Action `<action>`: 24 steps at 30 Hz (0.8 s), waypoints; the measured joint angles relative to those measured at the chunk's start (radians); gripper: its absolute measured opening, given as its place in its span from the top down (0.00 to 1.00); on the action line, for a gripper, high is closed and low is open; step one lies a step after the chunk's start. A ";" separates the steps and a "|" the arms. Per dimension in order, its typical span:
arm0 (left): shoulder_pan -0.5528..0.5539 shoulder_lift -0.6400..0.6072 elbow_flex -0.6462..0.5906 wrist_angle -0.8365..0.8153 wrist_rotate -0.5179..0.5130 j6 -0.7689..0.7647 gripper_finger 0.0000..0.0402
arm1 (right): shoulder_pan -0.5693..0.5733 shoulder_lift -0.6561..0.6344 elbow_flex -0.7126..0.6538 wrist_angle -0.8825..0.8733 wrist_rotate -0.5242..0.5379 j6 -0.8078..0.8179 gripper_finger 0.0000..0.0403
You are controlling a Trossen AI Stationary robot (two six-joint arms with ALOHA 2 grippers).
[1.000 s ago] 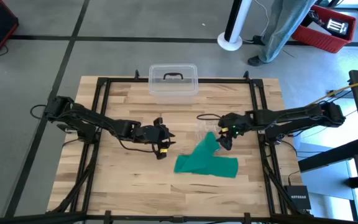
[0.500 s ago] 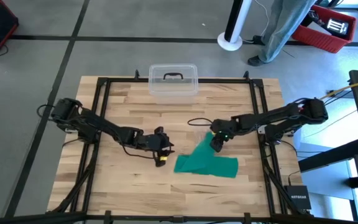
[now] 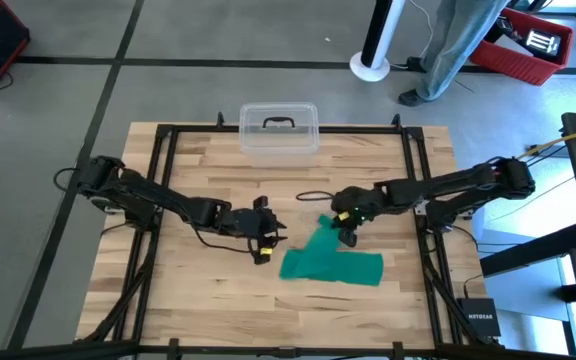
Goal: Roll bandage
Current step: Roll the green bandage
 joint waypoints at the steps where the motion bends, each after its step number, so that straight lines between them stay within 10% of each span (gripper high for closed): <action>1: 0.000 -0.004 0.016 0.003 -0.005 0.029 0.67 | 0.019 -0.008 0.022 0.007 0.007 -0.039 0.91; 24: 0.049 0.059 0.092 0.099 0.042 0.348 0.67 | 0.117 0.022 0.133 0.091 0.044 -0.286 0.88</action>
